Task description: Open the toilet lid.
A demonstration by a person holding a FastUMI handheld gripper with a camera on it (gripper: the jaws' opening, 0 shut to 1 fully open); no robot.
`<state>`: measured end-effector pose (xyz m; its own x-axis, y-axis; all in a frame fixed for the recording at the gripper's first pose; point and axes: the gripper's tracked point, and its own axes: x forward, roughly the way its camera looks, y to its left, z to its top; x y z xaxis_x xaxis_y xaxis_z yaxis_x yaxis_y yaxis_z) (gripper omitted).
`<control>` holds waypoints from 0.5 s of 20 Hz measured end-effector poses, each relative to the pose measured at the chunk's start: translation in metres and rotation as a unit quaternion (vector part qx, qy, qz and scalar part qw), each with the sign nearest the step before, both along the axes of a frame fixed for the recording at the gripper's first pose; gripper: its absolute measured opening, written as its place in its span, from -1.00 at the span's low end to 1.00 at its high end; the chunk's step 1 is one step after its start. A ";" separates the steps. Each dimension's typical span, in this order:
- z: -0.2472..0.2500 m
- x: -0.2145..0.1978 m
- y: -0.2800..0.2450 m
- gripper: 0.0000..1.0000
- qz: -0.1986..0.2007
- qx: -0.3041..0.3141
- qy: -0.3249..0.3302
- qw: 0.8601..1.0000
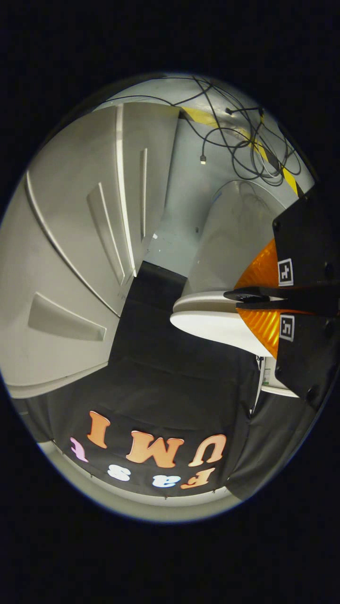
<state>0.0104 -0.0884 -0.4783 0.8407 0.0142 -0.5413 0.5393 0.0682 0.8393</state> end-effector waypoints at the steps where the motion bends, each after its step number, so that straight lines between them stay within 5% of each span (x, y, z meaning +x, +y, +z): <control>1: -0.002 0.004 -0.004 -0.83 -0.007 -0.011 -0.001 1.000; 10: 0.010 0.018 -0.019 -0.84 -0.010 -0.110 -0.001 0.994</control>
<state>0.0285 -0.1070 -0.4681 0.8412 -0.1216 -0.5269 0.5400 0.2396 0.8068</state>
